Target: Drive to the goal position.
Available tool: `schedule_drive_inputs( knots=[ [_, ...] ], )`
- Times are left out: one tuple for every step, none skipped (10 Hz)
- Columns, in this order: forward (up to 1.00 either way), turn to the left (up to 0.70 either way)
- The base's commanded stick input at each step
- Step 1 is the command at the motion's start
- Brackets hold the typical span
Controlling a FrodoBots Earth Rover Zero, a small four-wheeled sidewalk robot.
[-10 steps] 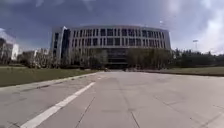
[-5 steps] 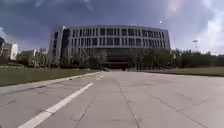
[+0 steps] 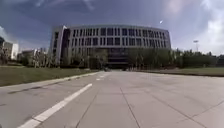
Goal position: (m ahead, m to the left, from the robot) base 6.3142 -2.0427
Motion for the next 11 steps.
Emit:
schedule_drive_inputs(
  knots=[
    [0.50, 0.00],
    [0.50, 0.00],
    [0.50, 0.00],
    [0.50, 0.00],
    [0.50, 0.00],
    [0.50, 0.00],
    [0.50, 0.00],
    [0.50, 0.00],
    [0.50, 0.00],
    [0.50, 0.00],
    [0.50, 0.00]
  ],
)
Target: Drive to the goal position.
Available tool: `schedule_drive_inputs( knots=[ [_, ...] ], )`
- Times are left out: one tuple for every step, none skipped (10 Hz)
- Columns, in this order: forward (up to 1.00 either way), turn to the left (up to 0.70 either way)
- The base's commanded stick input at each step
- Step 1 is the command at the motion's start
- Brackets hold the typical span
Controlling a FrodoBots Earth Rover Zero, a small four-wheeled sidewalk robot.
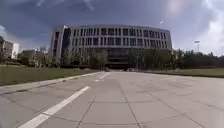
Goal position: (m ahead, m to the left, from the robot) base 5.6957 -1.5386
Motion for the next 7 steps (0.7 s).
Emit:
schedule_drive_inputs(
  knots=[
    [0.50, 0.00],
    [0.50, 0.00],
    [0.50, 0.00],
    [0.50, 0.00],
    [0.50, 0.00],
    [0.50, 0.00],
    [0.50, 0.00]
  ],
)
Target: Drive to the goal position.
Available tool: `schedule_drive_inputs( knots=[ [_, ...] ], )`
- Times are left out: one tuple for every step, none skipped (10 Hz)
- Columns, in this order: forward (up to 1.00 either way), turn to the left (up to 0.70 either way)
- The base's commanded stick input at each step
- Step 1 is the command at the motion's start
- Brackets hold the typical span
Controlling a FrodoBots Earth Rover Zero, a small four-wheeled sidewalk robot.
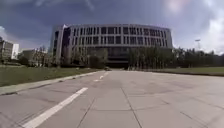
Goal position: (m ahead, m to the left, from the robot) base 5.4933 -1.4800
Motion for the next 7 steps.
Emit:
schedule_drive_inputs(
  knots=[
    [0.50, 0.00],
    [0.50, 0.00],
    [0.50, 0.00],
    [0.50, 0.00],
    [0.50, 0.00],
    [0.50, 0.00],
    [0.50, 0.00]
  ],
)
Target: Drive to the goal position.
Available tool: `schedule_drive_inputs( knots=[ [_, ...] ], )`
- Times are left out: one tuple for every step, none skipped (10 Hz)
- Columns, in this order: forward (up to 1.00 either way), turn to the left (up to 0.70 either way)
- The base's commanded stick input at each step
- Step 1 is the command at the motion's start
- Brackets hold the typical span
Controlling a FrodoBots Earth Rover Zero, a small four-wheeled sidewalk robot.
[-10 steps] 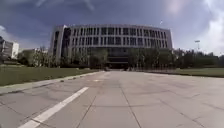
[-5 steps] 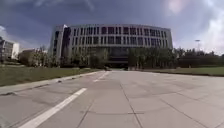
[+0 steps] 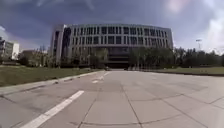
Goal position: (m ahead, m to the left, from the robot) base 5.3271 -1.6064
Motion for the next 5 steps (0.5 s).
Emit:
schedule_drive_inputs(
  knots=[
    [0.50, 0.00],
    [0.50, 0.00],
    [0.50, 0.00],
    [0.50, 0.00],
    [0.50, 0.00]
  ],
)
